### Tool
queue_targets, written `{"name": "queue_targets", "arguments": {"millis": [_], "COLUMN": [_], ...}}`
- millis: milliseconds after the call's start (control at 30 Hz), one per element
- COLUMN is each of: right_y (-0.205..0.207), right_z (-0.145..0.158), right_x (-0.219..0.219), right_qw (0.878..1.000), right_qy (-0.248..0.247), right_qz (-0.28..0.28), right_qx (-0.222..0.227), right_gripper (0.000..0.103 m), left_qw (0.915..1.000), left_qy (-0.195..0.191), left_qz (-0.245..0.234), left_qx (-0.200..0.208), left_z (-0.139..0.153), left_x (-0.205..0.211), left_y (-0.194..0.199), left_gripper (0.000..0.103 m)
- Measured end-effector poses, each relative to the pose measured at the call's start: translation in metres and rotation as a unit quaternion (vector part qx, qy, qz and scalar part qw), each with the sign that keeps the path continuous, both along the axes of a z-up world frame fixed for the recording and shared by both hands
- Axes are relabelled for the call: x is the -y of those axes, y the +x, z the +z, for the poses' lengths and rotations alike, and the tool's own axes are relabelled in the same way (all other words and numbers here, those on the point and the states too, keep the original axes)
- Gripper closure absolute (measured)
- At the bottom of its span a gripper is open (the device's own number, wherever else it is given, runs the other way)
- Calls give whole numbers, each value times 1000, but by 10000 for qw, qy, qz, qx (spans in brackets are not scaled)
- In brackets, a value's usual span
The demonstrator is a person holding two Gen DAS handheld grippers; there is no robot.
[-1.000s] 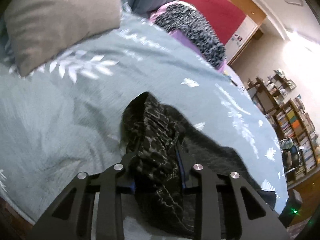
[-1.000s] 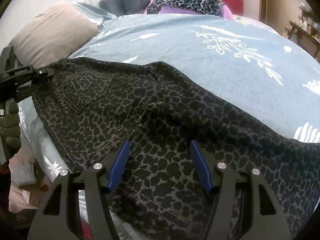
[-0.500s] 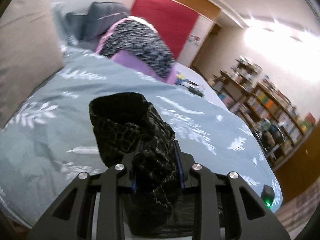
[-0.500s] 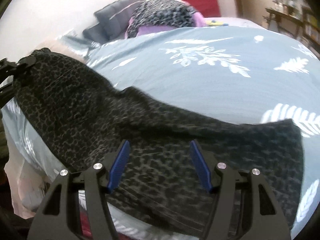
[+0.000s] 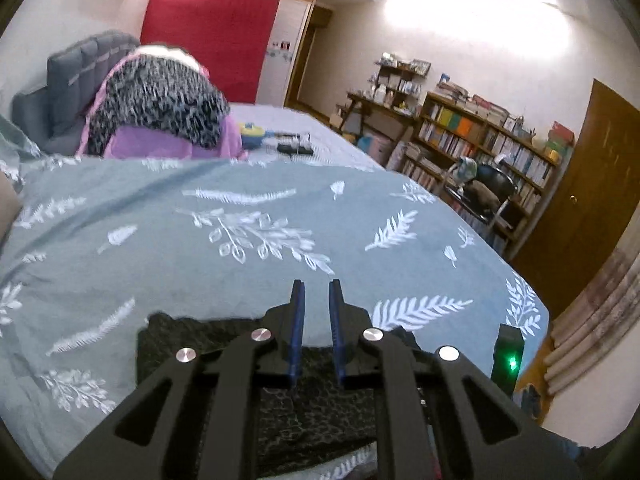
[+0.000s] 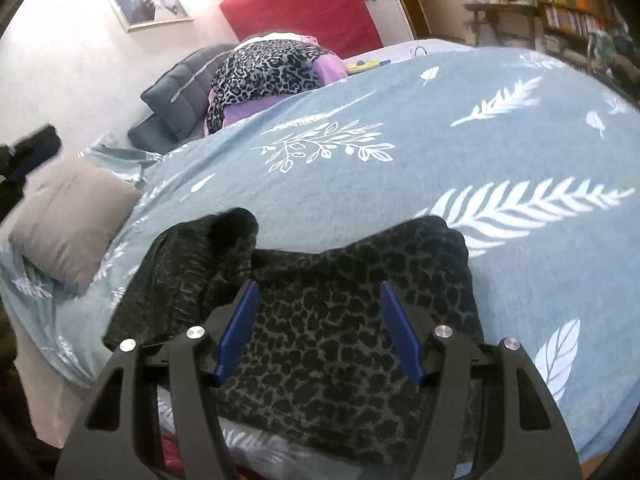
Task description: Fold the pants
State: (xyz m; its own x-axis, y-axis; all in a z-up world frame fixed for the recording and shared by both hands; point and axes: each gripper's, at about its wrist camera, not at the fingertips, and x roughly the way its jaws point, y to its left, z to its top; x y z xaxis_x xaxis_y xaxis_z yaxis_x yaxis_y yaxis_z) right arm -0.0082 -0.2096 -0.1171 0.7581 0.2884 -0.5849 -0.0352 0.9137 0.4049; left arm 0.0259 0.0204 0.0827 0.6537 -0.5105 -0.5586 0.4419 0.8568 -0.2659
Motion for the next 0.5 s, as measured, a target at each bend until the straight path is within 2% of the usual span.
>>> {"name": "queue_targets", "arguments": {"millis": [100,233,367,500], "right_y": [-1,9,21,44], "right_z": [-2,-6,1,-4], "right_x": [4,4,-16,-41], "right_qw": [9995,9941,9925,9838], "right_qy": [284,976,978,1245], "right_qz": [153,441,726,1207], "right_qx": [-3,-154,-139,-460], "right_gripper": [39,38,39,38], "left_qw": [9994,9963,9922,9865], "left_qy": [-99,-182,-203,-314], "left_qz": [197,636,953,1199], "left_qx": [-268,-544,-774,-1068], "left_z": [-10,-28,-46,-69], "left_x": [-11,-39,-69,-96], "left_y": [8,16,18,18], "left_gripper": [90,90,90,90]}}
